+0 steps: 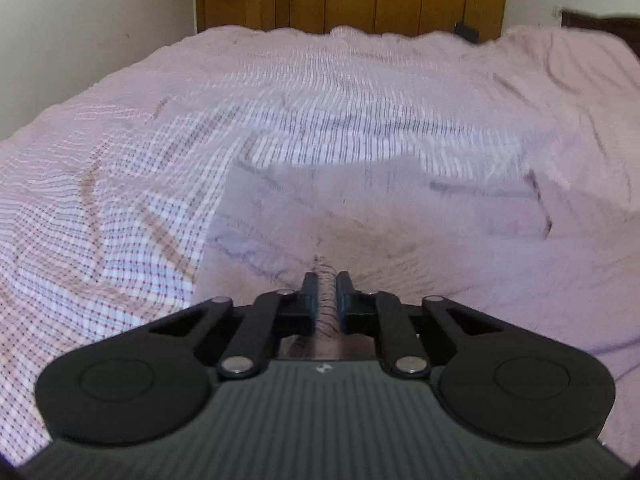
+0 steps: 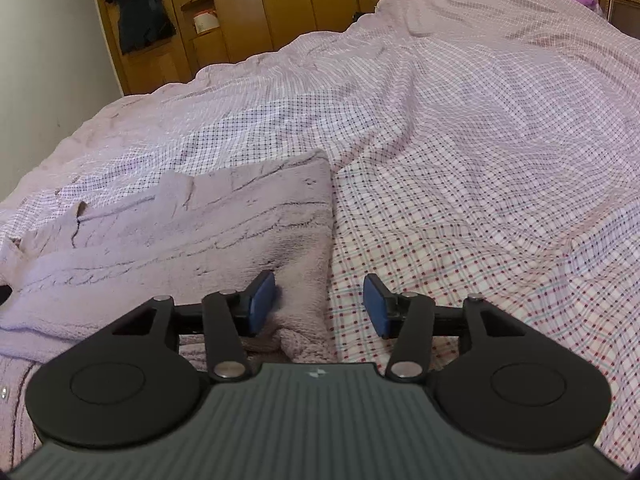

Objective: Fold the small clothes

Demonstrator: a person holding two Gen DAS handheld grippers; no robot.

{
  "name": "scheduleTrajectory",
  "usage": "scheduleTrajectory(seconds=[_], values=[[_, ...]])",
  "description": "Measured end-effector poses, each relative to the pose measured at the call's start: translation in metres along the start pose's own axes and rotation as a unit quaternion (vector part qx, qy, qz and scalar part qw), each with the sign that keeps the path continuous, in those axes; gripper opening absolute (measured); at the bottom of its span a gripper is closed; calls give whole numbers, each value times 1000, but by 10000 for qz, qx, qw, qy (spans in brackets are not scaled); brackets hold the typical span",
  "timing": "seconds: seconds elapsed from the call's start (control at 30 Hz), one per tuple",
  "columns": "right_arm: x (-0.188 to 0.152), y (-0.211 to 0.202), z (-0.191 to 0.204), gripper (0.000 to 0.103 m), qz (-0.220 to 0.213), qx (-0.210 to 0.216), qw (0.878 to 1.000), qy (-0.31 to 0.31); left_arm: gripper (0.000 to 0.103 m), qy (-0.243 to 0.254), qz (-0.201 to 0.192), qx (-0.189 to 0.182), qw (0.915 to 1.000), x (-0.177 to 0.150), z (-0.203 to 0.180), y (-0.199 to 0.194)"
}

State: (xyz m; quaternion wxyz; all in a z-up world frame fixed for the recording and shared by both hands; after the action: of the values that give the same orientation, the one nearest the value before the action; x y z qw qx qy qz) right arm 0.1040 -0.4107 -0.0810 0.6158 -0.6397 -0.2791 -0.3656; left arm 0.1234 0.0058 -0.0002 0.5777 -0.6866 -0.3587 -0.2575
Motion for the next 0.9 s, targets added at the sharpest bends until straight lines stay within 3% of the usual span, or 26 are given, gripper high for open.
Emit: scheduleTrajectory(seconds=[0.17, 0.37, 0.47, 0.53, 0.7, 0.77, 0.83, 0.9], values=[[0, -4, -2, 56, -11, -14, 10000, 67, 11, -187, -566, 36, 9982, 23, 6, -5], [3, -34, -10, 56, -35, -305, 9995, 111, 14, -38, -306, 367, 9989, 13, 12, 18], [6, -50, -19, 56, -2, -312, 9990, 307, 20, 415, -702, 913, 9925, 13, 15, 21], [6, -55, -24, 56, 79, -287, 9987, 421, 28, 462, -874, 1065, 9894, 15, 16, 15], [-8, -48, -22, 56, 482, -201, 9978, 408, 28, 133, -850, 432, 9954, 17, 12, -13], [-12, -48, -18, 56, 546, -253, 9971, 467, 28, -231, -394, -34, 9990, 9, 11, -19], [-12, -56, -11, 56, 455, -261, 9977, 434, 28, -656, 76, -760, 9949, -2, 9, -27], [-13, -64, -1, 56, 326, -186, 9985, 390, 28, -502, 100, -867, 9949, -11, 7, -34]])
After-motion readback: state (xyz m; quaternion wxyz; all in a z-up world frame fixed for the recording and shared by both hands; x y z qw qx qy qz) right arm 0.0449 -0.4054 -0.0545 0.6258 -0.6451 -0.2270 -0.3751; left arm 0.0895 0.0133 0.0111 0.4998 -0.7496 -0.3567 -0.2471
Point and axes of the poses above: each gripper's, at about its wrist camera, not at the fingertips, and y roughly the way its jaws point, z to its left, x to its top, the point moved 10 cm from there along y, roughly the way its jaws point, and after that the axes turned 12 degrees about -y, right-handed, at the moved point
